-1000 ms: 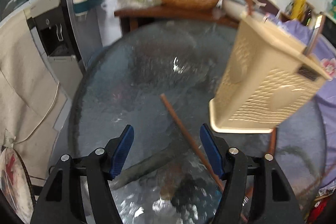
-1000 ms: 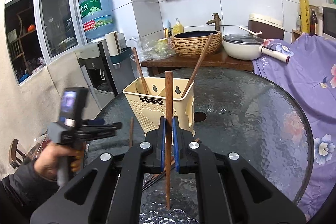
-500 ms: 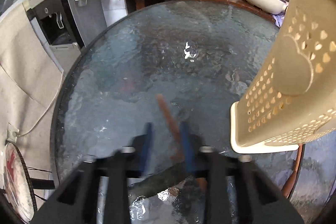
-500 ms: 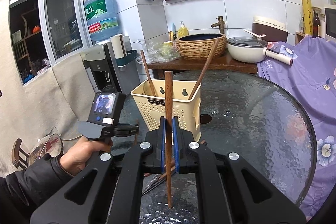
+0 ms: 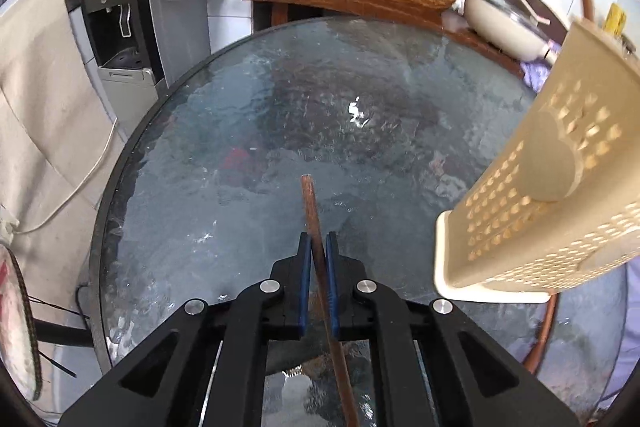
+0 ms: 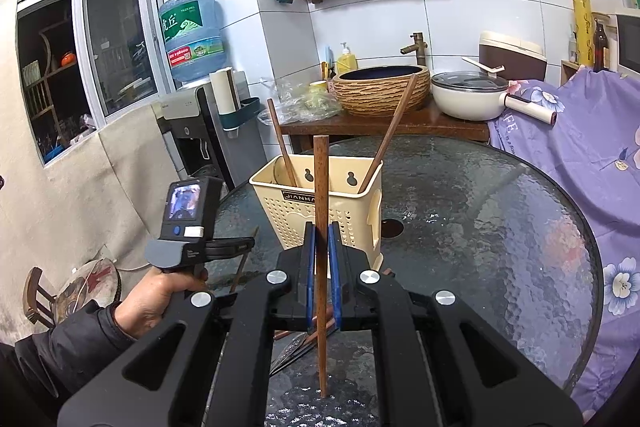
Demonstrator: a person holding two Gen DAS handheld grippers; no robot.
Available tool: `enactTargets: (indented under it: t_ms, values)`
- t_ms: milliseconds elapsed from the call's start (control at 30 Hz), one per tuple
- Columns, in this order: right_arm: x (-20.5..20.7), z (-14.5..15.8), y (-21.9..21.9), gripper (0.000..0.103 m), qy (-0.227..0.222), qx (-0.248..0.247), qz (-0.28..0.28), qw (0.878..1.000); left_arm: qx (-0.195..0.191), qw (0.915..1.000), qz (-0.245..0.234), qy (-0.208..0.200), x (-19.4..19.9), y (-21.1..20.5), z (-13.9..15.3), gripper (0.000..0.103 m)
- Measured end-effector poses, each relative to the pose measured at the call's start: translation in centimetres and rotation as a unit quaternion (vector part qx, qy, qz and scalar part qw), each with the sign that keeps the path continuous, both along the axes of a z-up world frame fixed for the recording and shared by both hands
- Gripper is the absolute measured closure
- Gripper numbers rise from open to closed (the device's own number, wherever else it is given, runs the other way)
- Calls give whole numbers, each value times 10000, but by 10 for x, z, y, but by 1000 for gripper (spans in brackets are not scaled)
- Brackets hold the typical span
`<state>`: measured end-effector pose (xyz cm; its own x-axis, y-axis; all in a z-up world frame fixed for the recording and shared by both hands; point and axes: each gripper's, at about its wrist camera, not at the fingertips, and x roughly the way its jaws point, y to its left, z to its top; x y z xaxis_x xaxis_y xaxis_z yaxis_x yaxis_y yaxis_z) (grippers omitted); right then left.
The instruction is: Organize utensils
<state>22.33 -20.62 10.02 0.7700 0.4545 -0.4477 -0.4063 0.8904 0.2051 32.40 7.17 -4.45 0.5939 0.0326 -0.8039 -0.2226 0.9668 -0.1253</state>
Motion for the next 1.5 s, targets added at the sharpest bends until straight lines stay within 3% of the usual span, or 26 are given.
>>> enactTargets:
  t_ms: [233,533,667,867,1233,1500]
  values:
    - [0,1,-1,96,-24,31,-27,10000,-399,9974,4,-606,-26,3,37,96]
    - [-3,7,3,96,-103,48,-8,9999,-645,9846,-350,-1585,-76,-11,100,97]
    - [-5,9,3,96,-126,35,-16,9999,-739,9801,-459,-1784,-94,-11,113,97]
    - [-8,18,4,96,-210,-1,-18,9998,-771,9719,-670,-2119,-120,-15,136,97]
    - [-2,46,7,96,-378,103,61,9992,-677,9587,-1023,-2567,-134,-34,179,97]
    - [13,92,12,96,-740,221,22,9970,-424,9404,-1111,-3186,-132,-53,232,97]
